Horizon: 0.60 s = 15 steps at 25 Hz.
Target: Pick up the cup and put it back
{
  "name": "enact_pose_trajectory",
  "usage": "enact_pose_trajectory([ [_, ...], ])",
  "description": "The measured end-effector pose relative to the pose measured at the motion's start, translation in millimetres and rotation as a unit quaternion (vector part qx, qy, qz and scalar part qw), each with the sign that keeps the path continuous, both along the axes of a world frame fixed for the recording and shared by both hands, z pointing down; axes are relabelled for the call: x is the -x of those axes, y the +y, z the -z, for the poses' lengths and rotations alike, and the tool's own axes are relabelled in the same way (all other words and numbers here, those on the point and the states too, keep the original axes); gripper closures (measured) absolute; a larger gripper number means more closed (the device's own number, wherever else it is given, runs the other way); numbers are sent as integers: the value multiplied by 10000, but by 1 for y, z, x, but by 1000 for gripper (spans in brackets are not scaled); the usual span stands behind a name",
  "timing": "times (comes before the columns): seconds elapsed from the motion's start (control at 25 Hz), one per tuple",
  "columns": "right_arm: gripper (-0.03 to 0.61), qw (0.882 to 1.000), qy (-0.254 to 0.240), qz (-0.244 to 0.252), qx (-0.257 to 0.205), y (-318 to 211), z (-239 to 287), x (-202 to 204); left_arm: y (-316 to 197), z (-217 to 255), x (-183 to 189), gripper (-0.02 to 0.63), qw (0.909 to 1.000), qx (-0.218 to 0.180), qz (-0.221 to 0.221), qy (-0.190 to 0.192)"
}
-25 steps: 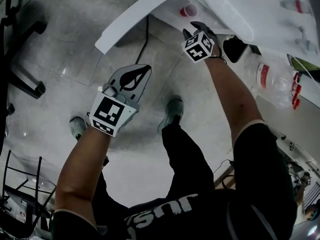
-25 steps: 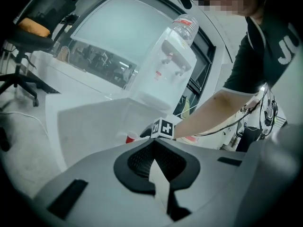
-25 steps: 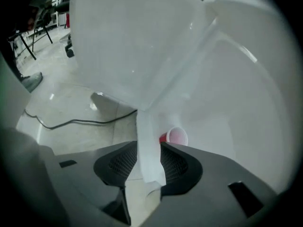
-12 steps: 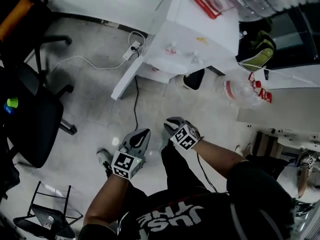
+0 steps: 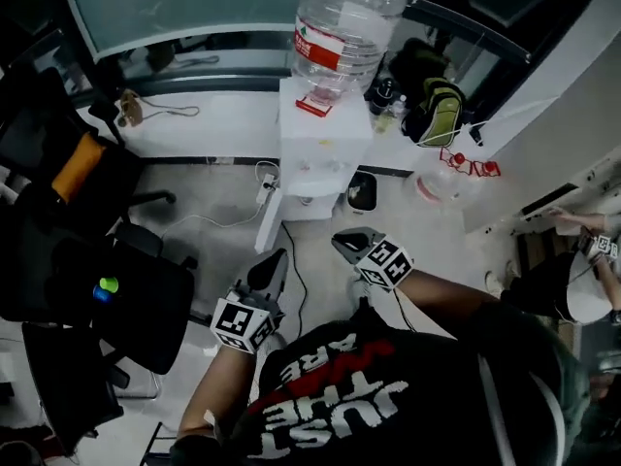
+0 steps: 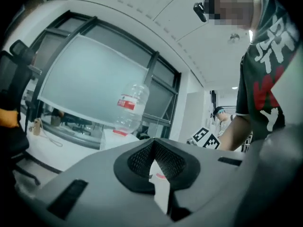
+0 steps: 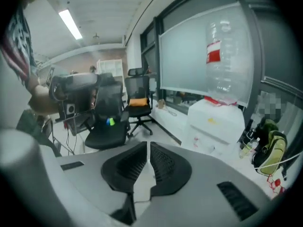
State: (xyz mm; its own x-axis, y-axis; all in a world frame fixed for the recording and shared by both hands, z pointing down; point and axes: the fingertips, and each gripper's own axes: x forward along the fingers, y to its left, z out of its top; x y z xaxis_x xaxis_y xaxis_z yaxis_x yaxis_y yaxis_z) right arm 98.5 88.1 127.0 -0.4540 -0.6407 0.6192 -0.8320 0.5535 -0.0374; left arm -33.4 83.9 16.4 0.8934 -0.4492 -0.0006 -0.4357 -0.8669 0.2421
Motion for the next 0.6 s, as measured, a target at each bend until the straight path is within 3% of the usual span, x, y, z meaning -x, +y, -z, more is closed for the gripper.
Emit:
enact_pose_trajectory([
  [0.28,539,9867,-1059,-819,-918,35,140,37,20,91,64,612,9989,-93,-439,-103],
  [0.44,543,9747,-1491,-1030,-1312,56,199,28,30,126,58,612,9982,-214,-569,6],
  [0.6,543,9623,-1771,-1176,-1696,79,249,-10,39,149,34,612,9981,-253,-547,141],
])
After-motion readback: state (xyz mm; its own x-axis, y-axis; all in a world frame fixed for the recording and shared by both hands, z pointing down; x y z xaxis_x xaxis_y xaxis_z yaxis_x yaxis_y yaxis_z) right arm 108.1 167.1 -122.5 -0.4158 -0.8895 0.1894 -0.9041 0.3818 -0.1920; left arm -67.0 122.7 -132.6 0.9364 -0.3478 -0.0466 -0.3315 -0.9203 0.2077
